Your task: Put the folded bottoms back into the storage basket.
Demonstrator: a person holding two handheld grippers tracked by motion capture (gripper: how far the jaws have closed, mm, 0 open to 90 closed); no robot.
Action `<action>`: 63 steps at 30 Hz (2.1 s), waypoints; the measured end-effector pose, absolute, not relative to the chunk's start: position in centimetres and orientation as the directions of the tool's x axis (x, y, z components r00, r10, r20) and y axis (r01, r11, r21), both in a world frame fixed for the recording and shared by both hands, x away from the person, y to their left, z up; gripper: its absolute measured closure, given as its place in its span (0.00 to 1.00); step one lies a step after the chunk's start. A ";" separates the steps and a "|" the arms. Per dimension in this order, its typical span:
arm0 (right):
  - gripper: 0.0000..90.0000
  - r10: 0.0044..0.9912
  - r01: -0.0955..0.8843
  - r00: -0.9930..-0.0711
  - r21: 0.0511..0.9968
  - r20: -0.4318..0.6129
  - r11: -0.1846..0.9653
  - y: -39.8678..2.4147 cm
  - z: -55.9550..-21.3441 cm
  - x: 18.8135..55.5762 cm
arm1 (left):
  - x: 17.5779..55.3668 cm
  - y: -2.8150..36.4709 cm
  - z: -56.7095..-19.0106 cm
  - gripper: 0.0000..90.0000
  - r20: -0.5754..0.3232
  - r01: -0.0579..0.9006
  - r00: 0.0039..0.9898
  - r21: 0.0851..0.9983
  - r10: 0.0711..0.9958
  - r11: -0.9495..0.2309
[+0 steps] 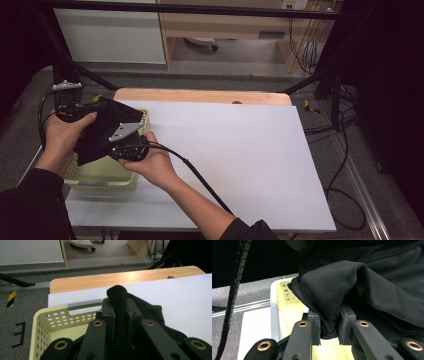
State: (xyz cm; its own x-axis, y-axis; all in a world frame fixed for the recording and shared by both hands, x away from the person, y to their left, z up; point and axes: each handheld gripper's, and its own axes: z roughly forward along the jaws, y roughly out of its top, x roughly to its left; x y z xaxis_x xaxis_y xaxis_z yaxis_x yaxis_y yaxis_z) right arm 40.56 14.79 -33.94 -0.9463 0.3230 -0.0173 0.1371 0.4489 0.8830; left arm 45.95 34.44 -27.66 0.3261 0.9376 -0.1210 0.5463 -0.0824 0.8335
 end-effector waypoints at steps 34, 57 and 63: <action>0.84 0.301 0.139 -0.953 0.864 -0.015 0.484 15.4 -35.8 40.1 | 46.1 35.1 -29.0 0.90 -0.097 0.571 0.319 0.814 0.943 -0.109; 0.84 0.300 0.152 -0.954 0.854 -0.006 0.498 15.5 -36.9 40.1 | 46.2 35.6 -29.8 0.90 -0.098 0.582 0.307 0.806 0.947 -0.105; 0.84 0.297 0.157 -0.955 0.852 0.001 0.500 15.7 -37.2 40.1 | 46.2 35.7 -30.1 0.90 -0.096 0.585 0.306 0.804 0.947 -0.107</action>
